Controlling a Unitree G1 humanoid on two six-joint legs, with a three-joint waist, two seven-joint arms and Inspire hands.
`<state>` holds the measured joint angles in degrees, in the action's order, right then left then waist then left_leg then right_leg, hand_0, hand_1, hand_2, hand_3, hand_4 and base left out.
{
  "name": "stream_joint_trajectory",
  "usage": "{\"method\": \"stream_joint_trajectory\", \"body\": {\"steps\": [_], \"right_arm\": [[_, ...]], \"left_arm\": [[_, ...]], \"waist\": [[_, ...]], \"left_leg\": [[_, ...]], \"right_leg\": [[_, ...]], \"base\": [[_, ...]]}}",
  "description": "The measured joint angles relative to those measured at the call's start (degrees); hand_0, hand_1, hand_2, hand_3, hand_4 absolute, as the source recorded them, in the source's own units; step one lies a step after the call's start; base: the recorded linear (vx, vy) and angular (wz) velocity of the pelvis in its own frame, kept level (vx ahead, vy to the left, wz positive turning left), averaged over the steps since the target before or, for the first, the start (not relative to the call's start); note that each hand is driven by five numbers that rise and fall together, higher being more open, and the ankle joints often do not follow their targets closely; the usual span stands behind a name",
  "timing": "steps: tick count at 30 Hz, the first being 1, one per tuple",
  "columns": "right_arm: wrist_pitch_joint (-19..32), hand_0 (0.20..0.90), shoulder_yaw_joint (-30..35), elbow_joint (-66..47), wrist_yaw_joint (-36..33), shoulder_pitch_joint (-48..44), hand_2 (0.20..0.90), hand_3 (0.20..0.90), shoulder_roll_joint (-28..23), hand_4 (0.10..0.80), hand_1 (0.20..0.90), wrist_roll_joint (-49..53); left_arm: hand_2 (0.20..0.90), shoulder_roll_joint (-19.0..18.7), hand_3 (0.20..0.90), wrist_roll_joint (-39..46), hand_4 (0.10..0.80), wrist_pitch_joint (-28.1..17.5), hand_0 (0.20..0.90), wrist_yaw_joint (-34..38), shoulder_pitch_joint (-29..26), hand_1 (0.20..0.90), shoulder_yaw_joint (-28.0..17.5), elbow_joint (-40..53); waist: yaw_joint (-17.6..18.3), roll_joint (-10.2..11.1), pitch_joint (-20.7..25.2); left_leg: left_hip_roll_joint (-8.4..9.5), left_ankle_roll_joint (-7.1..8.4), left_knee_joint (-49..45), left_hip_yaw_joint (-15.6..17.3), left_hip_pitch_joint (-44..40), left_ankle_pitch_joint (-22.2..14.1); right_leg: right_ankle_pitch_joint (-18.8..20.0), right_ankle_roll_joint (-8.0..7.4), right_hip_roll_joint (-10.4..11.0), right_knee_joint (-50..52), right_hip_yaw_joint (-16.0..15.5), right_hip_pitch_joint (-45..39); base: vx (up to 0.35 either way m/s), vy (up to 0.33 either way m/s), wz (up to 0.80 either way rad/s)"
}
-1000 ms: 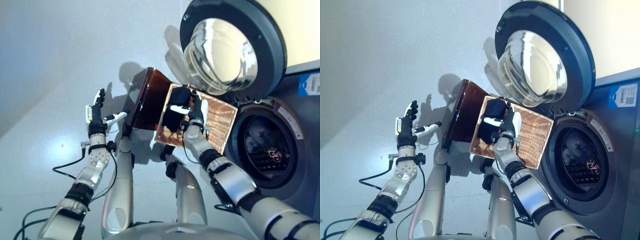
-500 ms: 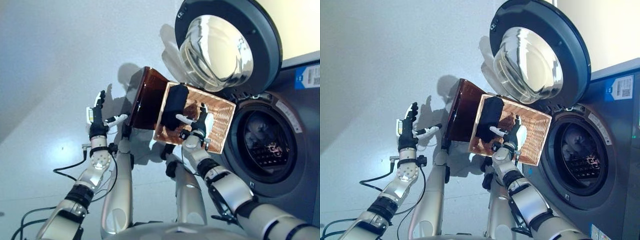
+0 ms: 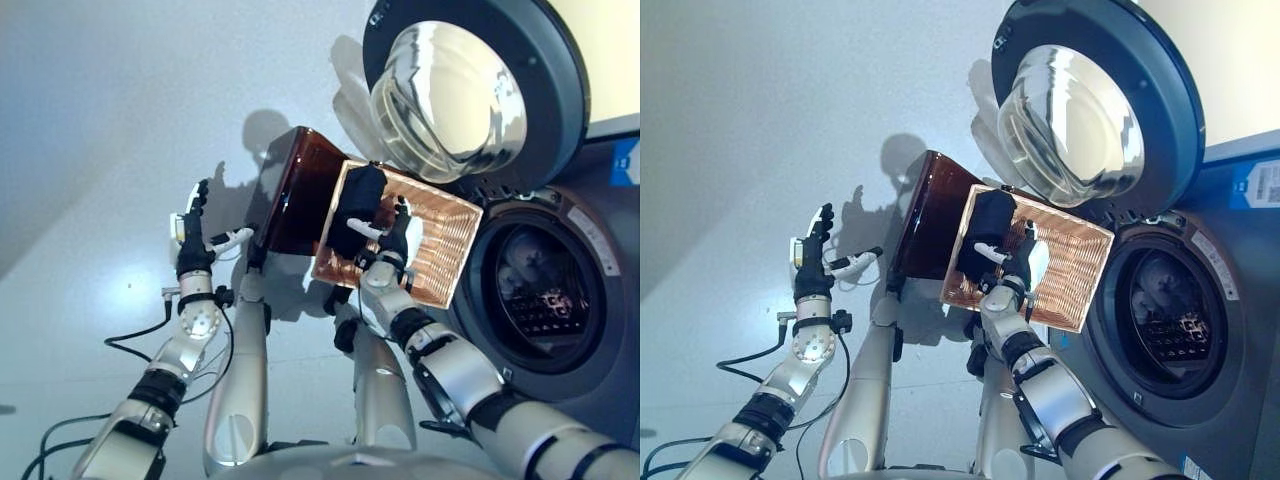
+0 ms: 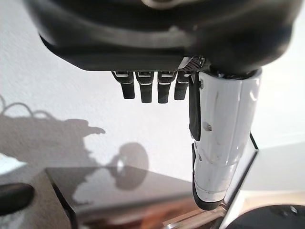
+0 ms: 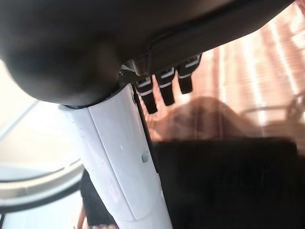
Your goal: Pick up the clothes and place them into the washing machine
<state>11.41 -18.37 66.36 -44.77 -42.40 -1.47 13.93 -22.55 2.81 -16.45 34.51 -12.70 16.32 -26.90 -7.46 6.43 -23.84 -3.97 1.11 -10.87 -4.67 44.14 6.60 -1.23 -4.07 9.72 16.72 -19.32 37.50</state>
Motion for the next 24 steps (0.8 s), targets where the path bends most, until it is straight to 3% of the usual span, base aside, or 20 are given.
{"method": "stream_joint_trajectory", "body": {"steps": [5, 15, 16, 17, 19, 24], "right_arm": [[-0.01, 0.9, -0.08, -0.06, 0.0, -0.68, 0.9, 0.9, 0.07, 0.8, 0.9, 0.05], [-0.02, 0.9, -0.12, 0.8, 0.0, -0.92, 0.9, 0.9, -0.01, 0.8, 0.9, 0.07], [-0.02, 0.862, -0.12, 0.8, 0.0, -0.92, 0.862, 0.862, -0.02, 0.773, 0.862, 0.07], [-0.02, 0.571, -0.12, 0.8, 0.0, -0.91, 0.571, 0.571, 0.18, 0.565, 0.571, 0.07], [-0.02, 0.535, -0.12, 0.88, 0.0, -0.92, 0.535, 0.535, 0.14, 0.539, 0.535, 0.07], [-0.07, 0.562, -0.11, 2.04, -0.03, -1.58, 0.562, 0.562, -0.08, 0.559, 0.562, 0.04]], "left_arm": [[0.9, -0.07, 0.9, -0.01, 0.8, 0.01, 0.9, 0.04, -0.23, 0.9, 0.11, 0.03], [0.9, -0.3, 0.9, -0.12, 0.8, 0.06, 0.9, 0.05, -0.96, 0.9, 0.08, 0.08], [0.9, -0.3, 0.9, -0.12, 0.8, 0.06, 0.9, 0.04, -0.99, 0.9, 0.09, 0.09], [0.9, -0.29, 0.9, -0.13, 0.8, 0.06, 0.9, 0.05, -1.03, 0.9, 0.09, 0.08], [0.9, -0.29, 0.9, -0.13, 0.8, 0.07, 0.9, 0.05, -1.03, 0.9, 0.09, 0.09], [0.9, -0.3, 0.9, -0.16, 0.8, 0.09, 0.9, 0.05, -1.04, 0.9, 0.1, 0.09]], "waist": [[-0.06, -0.27, -0.24], [-1.21, -0.22, -0.3], [-1.21, -0.22, -0.3], [-1.21, -0.21, -0.3], [-1.18, -0.21, -0.3], [-1.16, -0.22, -0.34]], "left_leg": [[0.97, -0.09, -0.07, -1.87, 1.4, 0.35], [1.15, -0.1, -0.07, -2.19, 1.49, 0.44], [1.15, -0.1, -0.07, -2.21, 1.49, 0.45], [1.24, -0.1, -0.07, -2.22, 1.51, 0.46], [1.29, -0.12, -0.07, -2.24, 1.56, 0.48], [1.45, -0.13, -0.08, -2.38, 1.9, 0.49]], "right_leg": [[-0.64, -0.67, 0.32, -0.24, -0.43, 0.09], [-0.63, -0.84, 0.28, -0.54, -0.57, -0.17], [-0.63, -0.84, 0.28, -0.52, -0.59, -0.17], [-0.63, -0.84, 0.28, -0.51, -0.62, -0.18], [-0.62, -0.85, 0.3, -0.51, -0.64, -0.17], [-0.6, -0.91, 0.4, -0.67, -0.9, -0.02]], "base": [[0.029, 0.016, 0.2], [0.005, 0.006, 0.02], [0.005, 0.035, 0.01], [0.008, 0.032, 0.01], [0.0, 0.0, 0.0], [0.002, 0.019, 0.02]]}}
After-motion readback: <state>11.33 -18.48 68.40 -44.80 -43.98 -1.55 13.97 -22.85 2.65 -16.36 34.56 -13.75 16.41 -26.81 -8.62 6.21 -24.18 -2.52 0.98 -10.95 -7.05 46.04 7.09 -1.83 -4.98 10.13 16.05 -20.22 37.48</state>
